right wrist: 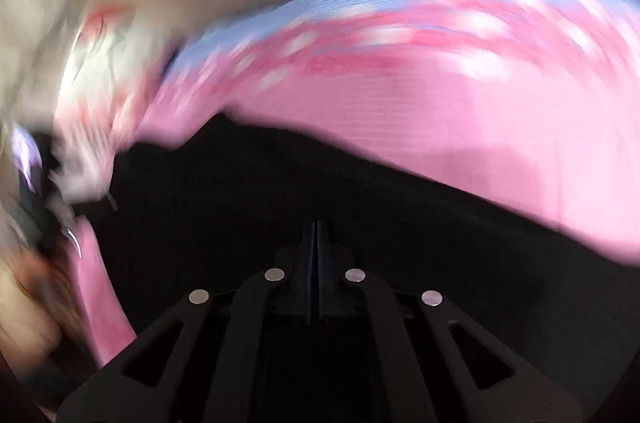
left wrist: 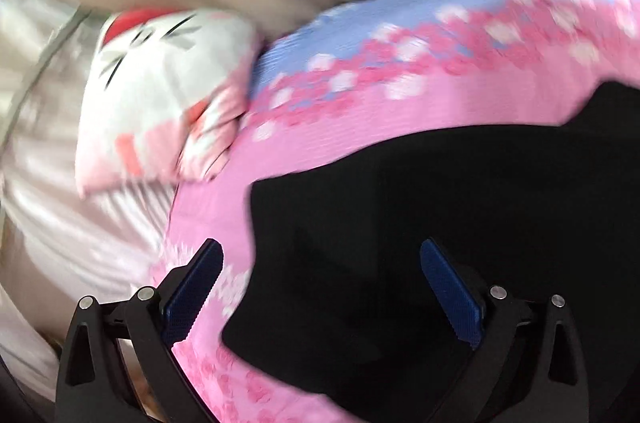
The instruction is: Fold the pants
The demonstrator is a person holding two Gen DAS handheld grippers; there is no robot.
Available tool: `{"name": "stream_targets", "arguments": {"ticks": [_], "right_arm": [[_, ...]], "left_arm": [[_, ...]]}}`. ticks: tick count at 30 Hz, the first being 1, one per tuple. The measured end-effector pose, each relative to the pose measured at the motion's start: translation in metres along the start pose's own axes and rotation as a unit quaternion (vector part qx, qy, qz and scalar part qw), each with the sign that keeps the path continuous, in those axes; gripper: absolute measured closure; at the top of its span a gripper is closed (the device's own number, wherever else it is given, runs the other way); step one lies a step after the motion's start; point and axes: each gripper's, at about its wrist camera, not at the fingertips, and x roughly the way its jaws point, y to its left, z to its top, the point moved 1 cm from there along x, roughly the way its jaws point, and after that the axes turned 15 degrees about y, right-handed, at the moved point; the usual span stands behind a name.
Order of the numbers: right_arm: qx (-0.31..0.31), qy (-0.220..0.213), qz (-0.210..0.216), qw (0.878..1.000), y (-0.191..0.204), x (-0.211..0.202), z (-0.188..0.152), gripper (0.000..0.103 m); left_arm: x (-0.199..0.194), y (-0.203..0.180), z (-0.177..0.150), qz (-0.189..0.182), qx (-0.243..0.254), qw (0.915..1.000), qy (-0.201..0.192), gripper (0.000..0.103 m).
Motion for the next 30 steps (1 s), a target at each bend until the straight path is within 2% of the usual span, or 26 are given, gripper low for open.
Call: {"name": "stream_targets", "arguments": {"ticks": [2, 3, 5, 6, 7, 8, 9, 10, 11, 12, 14, 15, 16, 17, 19, 20, 21, 22, 23, 24, 27, 30], "right_arm": [[-0.006, -0.028, -0.003, 1.0, -0.019, -0.035, -0.016, 0.096], [-0.012, -0.027, -0.037, 0.999, -0.04, -0.051, -0.028, 0.098], [0.024, -0.007, -0.105, 0.994, -0.104, -0.067, -0.046, 0.098], [0.058, -0.02, -0.045, 0.997, -0.145, -0.083, -0.056, 0.103], [0.095, -0.028, -0.047, 0.994, -0.174, -0.1, -0.062, 0.103], [0.118, -0.045, -0.082, 0.989, -0.2, -0.128, -0.067, 0.103], [0.127, -0.063, -0.109, 0.984, -0.213, -0.149, -0.071, 0.097], [0.134, -0.082, -0.127, 0.979, -0.224, -0.168, -0.075, 0.097], [0.14, -0.099, -0.123, 0.977, -0.242, -0.191, -0.083, 0.097], [0.142, -0.095, -0.127, 0.977, -0.258, -0.199, -0.087, 0.096], [0.143, -0.056, -0.153, 0.976, -0.29, -0.195, -0.091, 0.096], [0.146, -0.038, -0.147, 0.977, -0.313, -0.193, -0.093, 0.101], [0.155, -0.052, -0.123, 0.979, -0.323, -0.201, -0.093, 0.101], [0.179, -0.057, -0.137, 0.973, -0.335, -0.215, -0.094, 0.1], [0.173, -0.073, -0.151, 0.971, -0.327, -0.23, -0.094, 0.093], [0.166, -0.078, -0.171, 0.968, -0.324, -0.238, -0.097, 0.092], [0.159, -0.072, -0.187, 0.967, -0.32, -0.241, -0.101, 0.084], [0.159, -0.066, -0.193, 0.966, -0.319, -0.242, -0.105, 0.067], [0.161, -0.062, -0.198, 0.965, -0.319, -0.242, -0.111, 0.056], [0.162, -0.058, -0.2, 0.965, -0.319, -0.238, -0.12, 0.038], [0.169, -0.047, -0.165, 0.971, -0.325, -0.232, -0.14, 0.037], [0.178, -0.054, -0.145, 0.972, -0.325, -0.219, -0.148, 0.037]], "left_arm": [[0.009, -0.027, 0.009, 0.043, 0.023, 0.9986, 0.023, 0.007], [0.006, -0.03, 0.011, 0.047, 0.018, 0.9985, 0.021, 0.008], [-0.021, -0.034, 0.017, 0.011, -0.003, 0.9999, -0.004, 0.005], [-0.031, -0.038, 0.021, -0.002, -0.008, 0.9999, -0.013, 0.005], [-0.04, -0.051, 0.029, -0.009, -0.004, 0.9998, -0.015, 0.005], [-0.04, -0.067, 0.035, -0.007, 0.009, 0.9999, -0.007, 0.005], [-0.036, -0.084, 0.042, 0.012, 0.024, 0.9996, -0.001, 0.005], [-0.031, -0.094, 0.048, 0.035, 0.029, 0.999, 0.001, 0.005], [-0.029, -0.097, 0.052, 0.047, 0.024, 0.9986, -0.001, 0.005], [-0.028, -0.096, 0.056, 0.045, 0.012, 0.9989, -0.003, 0.005], [-0.023, -0.09, 0.063, 0.026, -0.008, 0.9995, 0.016, 0.005], [-0.022, -0.089, 0.065, 0.019, -0.015, 0.9995, 0.022, 0.005], [-0.022, -0.087, 0.065, 0.019, -0.021, 0.9992, 0.027, 0.005], [-0.023, -0.088, 0.066, 0.025, -0.026, 0.9989, 0.032, 0.005], [-0.038, -0.085, 0.064, 0.05, -0.044, 0.9971, 0.037, 0.005], [-0.051, -0.084, 0.061, 0.047, -0.051, 0.9972, 0.026, 0.005], [-0.066, -0.084, 0.056, 0.041, -0.057, 0.9975, 0.012, 0.005], [-0.092, -0.087, 0.048, 0.028, -0.063, 0.9976, -0.013, 0.005], [-0.107, -0.091, 0.043, 0.018, -0.061, 0.9977, -0.026, 0.005], [-0.124, -0.098, 0.036, 0.005, -0.055, 0.9977, -0.041, 0.005], [-0.172, -0.133, 0.009, -0.032, -0.021, 0.9966, -0.072, 0.005], [-0.204, -0.174, -0.02, -0.077, 0.02, 0.994, -0.075, 0.005]]}}
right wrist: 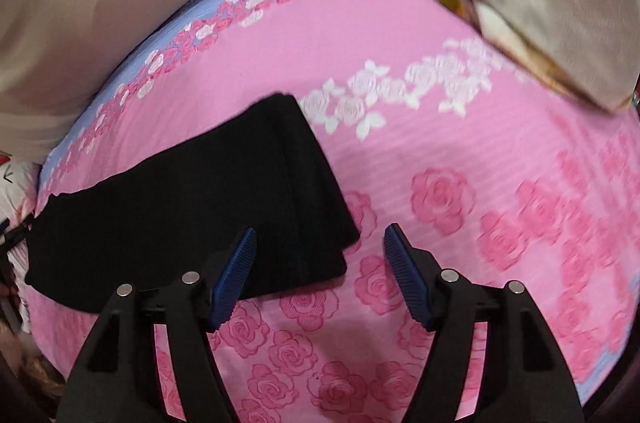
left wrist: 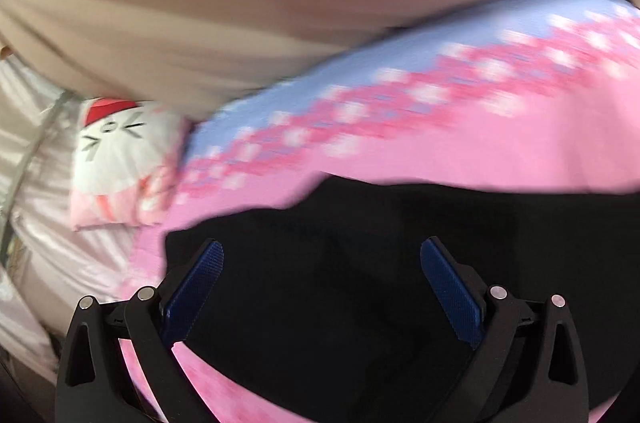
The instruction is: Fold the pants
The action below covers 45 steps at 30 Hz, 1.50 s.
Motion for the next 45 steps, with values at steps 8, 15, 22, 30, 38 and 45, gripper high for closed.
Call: {"name": "stream_targets", "arguments": {"ticks": [8, 15, 22, 30, 38, 45], "right_arm": [[-0.049, -0.025, 0.035, 0.998, 0.005, 0.009, 0.019, 0.062], [-0.035, -0.015, 0.105, 0.994, 0.001, -0.002, 0.024, 0.086], [-0.02, -0.013, 0.205, 0.978, 0.066, -0.044, 0.03, 0.087], [-0.151, 0.034, 0.256, 0.954, 0.267, -0.048, 0.037, 0.087], [-0.266, 0.115, 0.214, 0.933, 0.45, 0.041, 0.01, 0.087], [-0.284, 0.177, 0.159, 0.929, 0.504, 0.121, -0.043, 0.087]], "left_arm": [[-0.036, -0.097, -0.049, -0.036, 0.106, 0.9937, 0.0, 0.005], [-0.036, -0.122, -0.061, -0.025, 0.146, 0.989, 0.0, 0.005], [-0.024, -0.128, -0.068, -0.023, 0.167, 0.9856, 0.004, 0.005], [-0.013, -0.056, -0.066, -0.085, 0.092, 0.9914, 0.038, 0.005], [0.041, 0.068, -0.09, -0.065, 0.036, 0.9951, 0.065, 0.005], [0.084, 0.139, -0.109, -0.064, 0.018, 0.9945, 0.081, 0.005]]}}
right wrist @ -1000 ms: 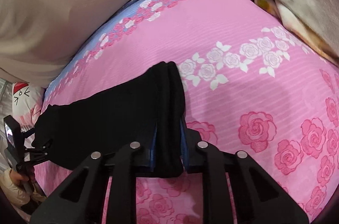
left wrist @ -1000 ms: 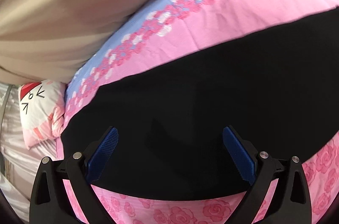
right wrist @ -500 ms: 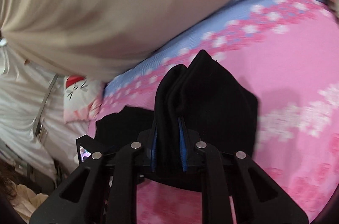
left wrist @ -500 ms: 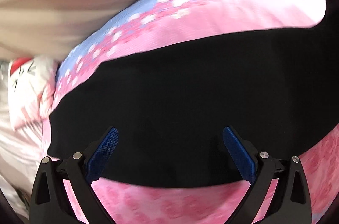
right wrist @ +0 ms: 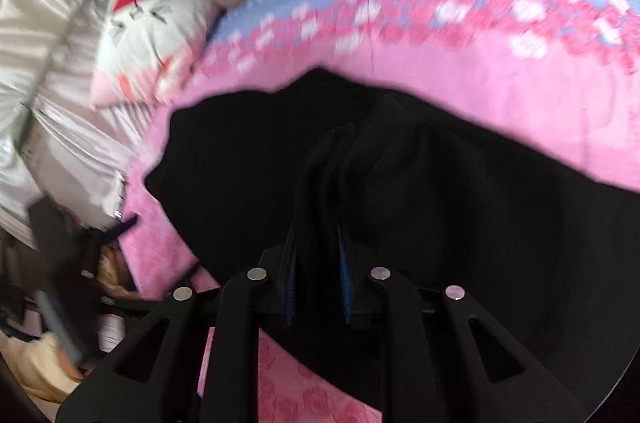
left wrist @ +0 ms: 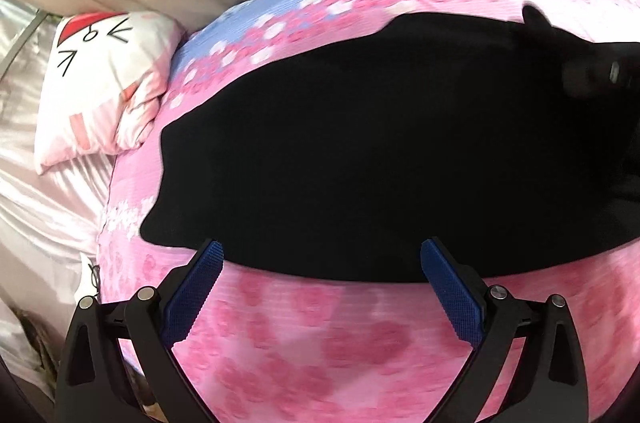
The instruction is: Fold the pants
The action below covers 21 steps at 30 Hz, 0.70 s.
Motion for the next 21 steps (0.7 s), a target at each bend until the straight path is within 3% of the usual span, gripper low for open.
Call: {"name": "stream_targets", "arguments": {"ticks": [4, 8, 10, 12, 14, 17, 19, 21], "right_arm": [[-0.013, 0.003, -0.041, 0.999, 0.007, 0.021, -0.003, 0.081], [0.0, -0.016, -0.049, 0.999, 0.019, -0.005, -0.014, 0.072], [0.013, -0.053, -0.035, 0.998, 0.022, -0.029, -0.028, 0.045], [0.036, -0.075, -0.022, 0.996, 0.015, -0.038, -0.035, 0.046], [0.061, -0.074, -0.018, 0.995, 0.002, -0.031, -0.034, 0.062], [0.063, -0.024, -0.049, 0.997, -0.004, 0.011, -0.024, 0.065], [0.058, -0.031, -0.084, 0.994, 0.01, 0.005, -0.018, 0.065], [0.046, -0.063, -0.089, 0.993, 0.038, -0.016, -0.013, 0.065]], "left_arm": [[0.017, 0.023, -0.003, -0.006, 0.009, 0.9999, 0.004, 0.005], [0.024, 0.028, -0.003, -0.012, 0.027, 0.9996, -0.002, 0.005], [0.024, 0.029, -0.002, -0.02, 0.031, 0.9993, -0.006, 0.005], [0.027, 0.031, 0.0, -0.025, 0.035, 0.999, -0.007, 0.005], [0.03, 0.03, 0.0, -0.032, 0.04, 0.9987, -0.007, 0.005], [0.031, 0.029, 0.0, -0.037, 0.047, 0.9982, -0.007, 0.005], [0.032, 0.03, -0.001, -0.047, 0.052, 0.9975, -0.006, 0.005], [0.031, 0.035, -0.005, -0.055, 0.048, 0.9973, -0.008, 0.005]]}}
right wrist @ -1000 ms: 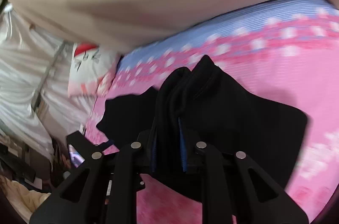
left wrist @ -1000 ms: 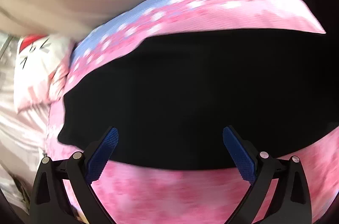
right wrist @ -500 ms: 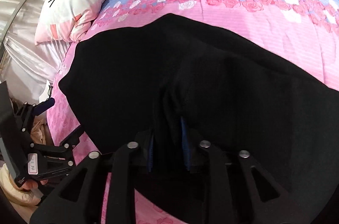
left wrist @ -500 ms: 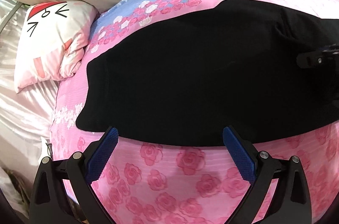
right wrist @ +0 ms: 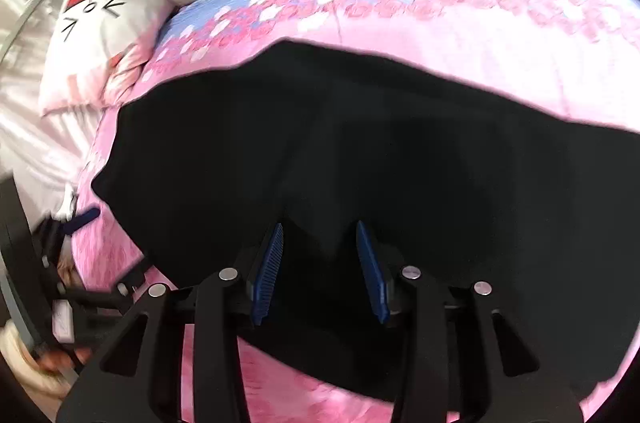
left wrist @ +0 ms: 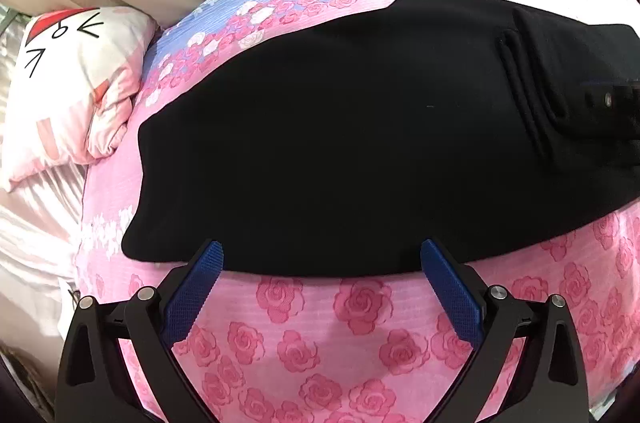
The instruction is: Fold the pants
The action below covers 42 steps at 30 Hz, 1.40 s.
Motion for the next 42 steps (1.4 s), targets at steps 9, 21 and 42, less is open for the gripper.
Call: {"name": "stream_targets", "arguments": {"ticks": [9, 21, 42], "right_arm": [[-0.298, 0.026, -0.058, 0.953, 0.241, 0.065, 0.044, 0.036], [-0.43, 0.04, -0.179, 0.884, 0.36, 0.207, 0.015, 0.021], [0.131, -0.133, 0.084, 0.979, 0.016, -0.081, 0.001, 0.087]], "left_arm": [[0.001, 0.05, -0.054, -0.038, -0.049, 0.9979, -0.017, 0.005], [0.021, 0.137, -0.135, -0.008, -0.182, 0.9828, 0.029, 0.005], [-0.039, 0.084, -0.014, -0.006, -0.048, 0.9949, -0.088, 0.005]]}}
